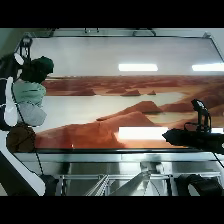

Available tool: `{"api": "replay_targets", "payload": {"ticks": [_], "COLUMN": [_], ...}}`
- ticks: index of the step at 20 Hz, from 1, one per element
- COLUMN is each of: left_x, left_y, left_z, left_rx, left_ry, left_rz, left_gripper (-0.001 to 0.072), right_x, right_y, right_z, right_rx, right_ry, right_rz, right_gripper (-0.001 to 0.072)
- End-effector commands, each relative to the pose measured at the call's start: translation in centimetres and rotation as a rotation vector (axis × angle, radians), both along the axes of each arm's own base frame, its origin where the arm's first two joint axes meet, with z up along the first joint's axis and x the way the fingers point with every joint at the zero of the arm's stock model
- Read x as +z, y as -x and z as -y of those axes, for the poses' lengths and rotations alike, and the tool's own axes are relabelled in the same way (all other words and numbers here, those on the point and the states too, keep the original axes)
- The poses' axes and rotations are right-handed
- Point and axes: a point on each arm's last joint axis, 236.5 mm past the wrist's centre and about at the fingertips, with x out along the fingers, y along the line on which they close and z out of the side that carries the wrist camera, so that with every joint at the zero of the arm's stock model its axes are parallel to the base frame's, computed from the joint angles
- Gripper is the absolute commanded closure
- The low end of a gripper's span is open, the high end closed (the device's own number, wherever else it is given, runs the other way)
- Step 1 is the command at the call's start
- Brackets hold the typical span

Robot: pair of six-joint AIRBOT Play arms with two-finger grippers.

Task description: Fold the shirts.

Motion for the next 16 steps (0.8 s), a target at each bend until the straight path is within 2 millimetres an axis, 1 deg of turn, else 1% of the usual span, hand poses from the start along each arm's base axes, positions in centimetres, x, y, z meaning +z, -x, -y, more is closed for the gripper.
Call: {"api": "replay_targets", "payload": {"ticks": [1,2,3,4,6,8,9,11,12,13,14,15,16], "left_x": [9.8,11.4,12.1,12.6,13.1,13.5,12.9,10.0,8.2,6.5,5.2,4.7,4.7], "left_y": [1.8,4.1,6.8,10.0,16.7,22.4,24.8,29.0,30.7,32.0,32.8,33.3,33.5], "left_z": [10.8,14.8,18.4,22.1,28.4,33.4,35.1,37.1,37.4,37.4,36.9,36.7,36.4], "left_rx": [-0.198,-0.269,-0.346,-0.432,-0.589,-0.706,-0.732,-0.741,-0.747,-0.750,-0.736,-0.702,-0.689], "left_ry": [0.170,0.250,0.313,0.382,0.513,0.634,0.658,0.643,0.607,0.564,0.525,0.520,0.523], "left_rz": [0.100,0.066,0.009,-0.073,-0.234,-0.347,-0.407,-0.532,-0.586,-0.631,-0.674,-0.709,-0.728], "left_gripper": [0.0673,0.0673,0.0673,0.0673,0.0673,0.0673,0.0673,0.0673,0.0671,0.0661,0.0508,0.0434,0.0434], "right_x": [0.0,0.0,0.0,0.0,0.0,0.0,0.0,0.0,-0.1,-0.2,-0.4,-0.6,-0.7], "right_y": [0.0,0.0,0.0,0.0,0.0,0.0,0.0,0.1,0.4,0.6,1.1,1.7,2.3], "right_z": [0.0,0.0,0.0,0.0,0.0,0.0,0.0,0.0,0.0,-0.1,-0.1,-0.1,-0.2], "right_rx": [0.002,0.002,0.002,0.002,0.002,0.002,0.002,0.004,0.009,0.014,0.023,0.034,0.048], "right_ry": [0.000,0.001,0.001,0.001,0.001,0.001,0.000,0.000,0.002,0.003,0.004,0.006,0.009], "right_rz": [0.002,0.002,0.002,0.002,0.002,0.001,0.000,-0.004,-0.014,-0.024,-0.042,-0.064,-0.091], "right_gripper": [0.0696,0.0697,0.0696,0.0696,0.0696,0.0696,0.0697,0.0696,0.0696,0.0696,0.0695,0.0695,0.0695]}}
